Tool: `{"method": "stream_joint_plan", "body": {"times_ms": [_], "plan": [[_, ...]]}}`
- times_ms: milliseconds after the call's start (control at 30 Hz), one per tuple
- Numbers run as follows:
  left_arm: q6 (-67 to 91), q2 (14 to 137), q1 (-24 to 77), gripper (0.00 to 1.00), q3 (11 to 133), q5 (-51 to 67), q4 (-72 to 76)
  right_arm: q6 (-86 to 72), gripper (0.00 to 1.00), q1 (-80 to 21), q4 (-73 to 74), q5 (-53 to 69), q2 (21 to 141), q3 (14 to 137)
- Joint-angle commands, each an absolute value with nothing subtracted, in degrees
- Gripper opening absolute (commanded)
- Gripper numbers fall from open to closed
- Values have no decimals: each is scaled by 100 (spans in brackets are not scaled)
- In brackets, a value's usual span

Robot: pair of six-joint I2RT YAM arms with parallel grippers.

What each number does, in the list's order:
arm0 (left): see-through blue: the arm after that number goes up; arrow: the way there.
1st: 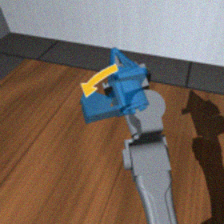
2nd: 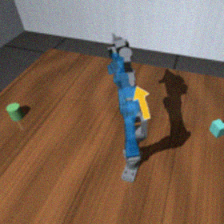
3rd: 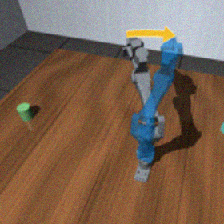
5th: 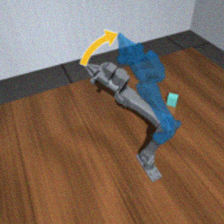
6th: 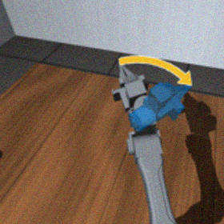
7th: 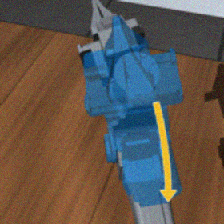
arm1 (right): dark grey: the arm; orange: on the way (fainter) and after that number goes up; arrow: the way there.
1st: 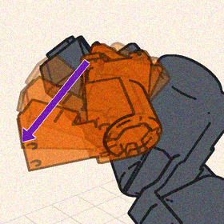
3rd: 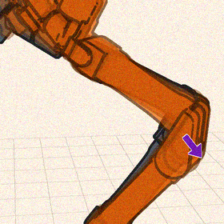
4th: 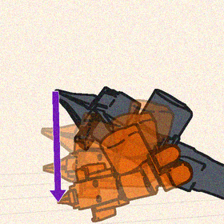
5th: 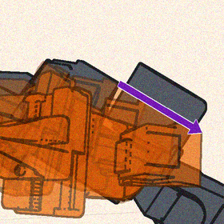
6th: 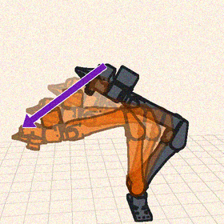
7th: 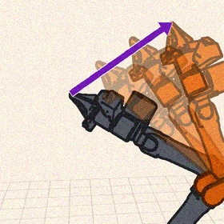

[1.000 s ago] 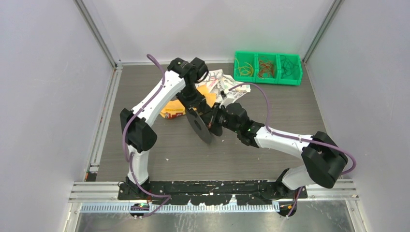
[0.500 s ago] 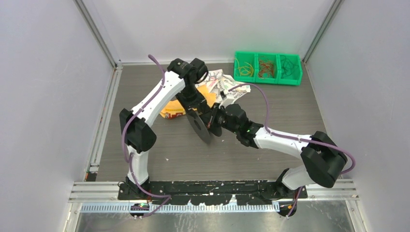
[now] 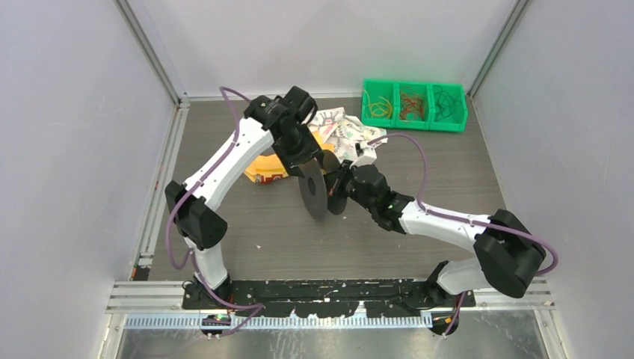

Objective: Wrap the cables

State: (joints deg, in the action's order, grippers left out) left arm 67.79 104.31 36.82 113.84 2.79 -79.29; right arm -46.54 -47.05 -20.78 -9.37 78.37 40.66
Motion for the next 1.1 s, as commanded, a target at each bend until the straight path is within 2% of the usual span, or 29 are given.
{"method": "stream_joint_plan", "body": {"times_ms": [0,733,1067], "plan": [[6598,10149,3724,56,11323,384,-7414,-4738,1,-4643,-1878,-1379,7612,3939],[6247,9483,3518,56,10396,726,-6238,-4790,1,-4276,-2012,-1477,7041,3247],[6160,9681,3481,54,9926,923,-6111,-4943,1,-4254,-2959,-1529,7409,2742]]}}
